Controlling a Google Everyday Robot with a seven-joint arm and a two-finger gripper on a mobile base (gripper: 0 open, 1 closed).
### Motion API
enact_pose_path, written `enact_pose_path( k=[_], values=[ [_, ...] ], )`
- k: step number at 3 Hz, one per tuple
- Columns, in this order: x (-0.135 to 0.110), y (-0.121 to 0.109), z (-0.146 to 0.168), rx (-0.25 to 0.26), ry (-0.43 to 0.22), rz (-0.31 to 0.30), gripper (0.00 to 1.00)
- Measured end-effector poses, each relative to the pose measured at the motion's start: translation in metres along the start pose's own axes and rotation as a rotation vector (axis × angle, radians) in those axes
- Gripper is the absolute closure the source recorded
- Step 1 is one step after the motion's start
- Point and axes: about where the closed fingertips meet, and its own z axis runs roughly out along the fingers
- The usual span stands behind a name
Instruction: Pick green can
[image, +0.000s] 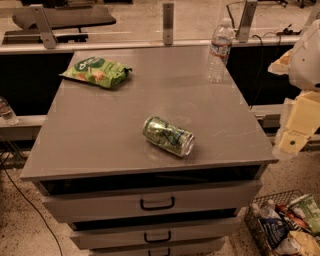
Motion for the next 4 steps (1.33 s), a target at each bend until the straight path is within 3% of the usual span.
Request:
enact_pose_path(
  k=[1,2,4],
  values=[
    [0.0,0.0,0.0,0.0,0.0,0.0,0.0],
    [-0.016,0.0,0.016,-0.018,-0.037,0.01,0.0],
    [-0.089,0.009,0.076,-0.064,-0.12,0.015,0.0]
  ],
)
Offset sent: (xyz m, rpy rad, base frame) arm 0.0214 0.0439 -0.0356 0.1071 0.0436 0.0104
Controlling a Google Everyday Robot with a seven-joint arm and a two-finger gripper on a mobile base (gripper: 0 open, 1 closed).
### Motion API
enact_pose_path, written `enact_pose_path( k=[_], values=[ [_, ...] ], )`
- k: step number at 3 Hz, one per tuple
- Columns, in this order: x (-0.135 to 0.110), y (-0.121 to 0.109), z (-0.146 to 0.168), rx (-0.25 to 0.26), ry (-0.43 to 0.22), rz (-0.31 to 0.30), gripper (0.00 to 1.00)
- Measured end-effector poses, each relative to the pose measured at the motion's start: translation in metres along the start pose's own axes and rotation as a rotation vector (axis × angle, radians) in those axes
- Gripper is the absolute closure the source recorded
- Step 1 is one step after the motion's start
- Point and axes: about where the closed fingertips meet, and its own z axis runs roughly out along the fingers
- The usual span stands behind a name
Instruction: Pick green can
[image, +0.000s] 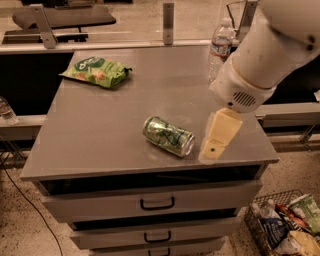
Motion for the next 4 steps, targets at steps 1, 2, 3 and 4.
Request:
enact_pose_path(
  k=[1,2,3,4],
  values=[
    [-0.026,0.003,0.028,-0.016,-0.03,0.016,0.0],
    [-0.046,0.009,0.051,-0.014,-0.044,0.017,0.0],
    [-0.06,0.01,0.075,-0.004,-0.04,0.019,0.15],
    [-0.068,0.009,0.095,0.005,-0.029,0.024,0.38]
  ],
)
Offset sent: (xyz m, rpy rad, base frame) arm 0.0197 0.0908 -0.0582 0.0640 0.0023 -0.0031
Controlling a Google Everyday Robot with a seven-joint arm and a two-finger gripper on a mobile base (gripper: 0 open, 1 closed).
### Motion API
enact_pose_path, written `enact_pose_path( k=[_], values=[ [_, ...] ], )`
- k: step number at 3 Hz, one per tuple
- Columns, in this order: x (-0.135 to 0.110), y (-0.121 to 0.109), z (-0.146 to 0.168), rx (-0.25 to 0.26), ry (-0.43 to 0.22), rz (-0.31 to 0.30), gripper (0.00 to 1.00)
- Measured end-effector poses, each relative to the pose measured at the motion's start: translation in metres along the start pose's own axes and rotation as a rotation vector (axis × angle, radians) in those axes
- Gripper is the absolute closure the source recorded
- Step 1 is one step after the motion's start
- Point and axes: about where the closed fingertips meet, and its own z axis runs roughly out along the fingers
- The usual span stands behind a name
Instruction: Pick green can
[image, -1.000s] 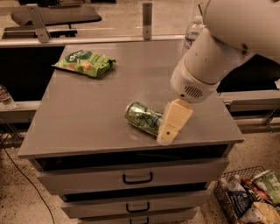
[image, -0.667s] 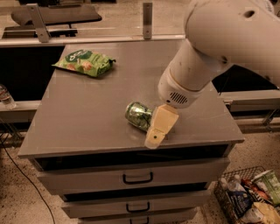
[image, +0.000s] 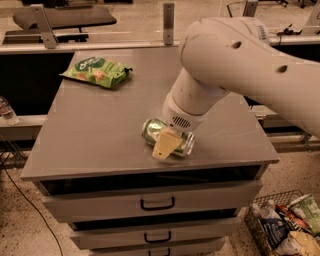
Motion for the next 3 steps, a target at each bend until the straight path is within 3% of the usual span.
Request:
enact_pose_path(
  k=[1,2,3],
  values=[
    [-0.001,-0.006,0.007,0.012,0.003,0.009,0.62],
    [-0.008,-0.016,-0.008,0.0,-0.044,-0.007,0.85],
    [-0.022,-0.033,-0.037,-0.035,-0.178,-0.048,1.0]
  ],
)
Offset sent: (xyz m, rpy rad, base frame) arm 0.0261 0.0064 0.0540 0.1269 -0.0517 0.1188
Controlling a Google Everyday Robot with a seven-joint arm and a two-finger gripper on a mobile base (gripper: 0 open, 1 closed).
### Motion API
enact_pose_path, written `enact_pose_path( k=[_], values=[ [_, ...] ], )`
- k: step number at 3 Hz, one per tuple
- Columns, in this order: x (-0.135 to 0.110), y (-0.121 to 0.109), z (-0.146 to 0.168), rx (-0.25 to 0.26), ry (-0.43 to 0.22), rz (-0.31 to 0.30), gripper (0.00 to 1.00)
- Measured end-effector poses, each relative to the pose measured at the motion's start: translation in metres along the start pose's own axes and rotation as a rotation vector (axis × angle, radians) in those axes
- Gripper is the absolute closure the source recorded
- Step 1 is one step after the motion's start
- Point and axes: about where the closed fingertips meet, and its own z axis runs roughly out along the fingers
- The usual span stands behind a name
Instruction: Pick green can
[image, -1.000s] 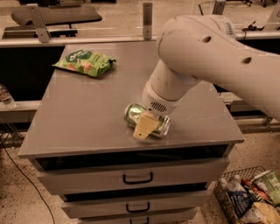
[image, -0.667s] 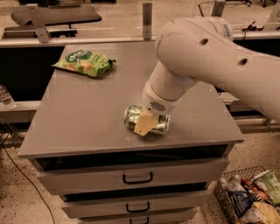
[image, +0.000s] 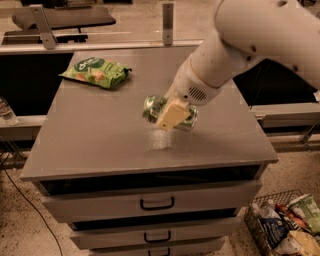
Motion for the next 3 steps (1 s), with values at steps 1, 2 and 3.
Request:
enact_pose_path(
  k=[1,2,3],
  values=[
    [-0.018,-0.019,-0.027,-0.043,-0.201,-0.037,1.0],
    [-0.028,-0.03,-0.042,-0.122,-0.432,-0.033,1.0],
    [-0.04,-0.028,-0.048,-0.156,-0.503,-0.015,1.0]
  ],
)
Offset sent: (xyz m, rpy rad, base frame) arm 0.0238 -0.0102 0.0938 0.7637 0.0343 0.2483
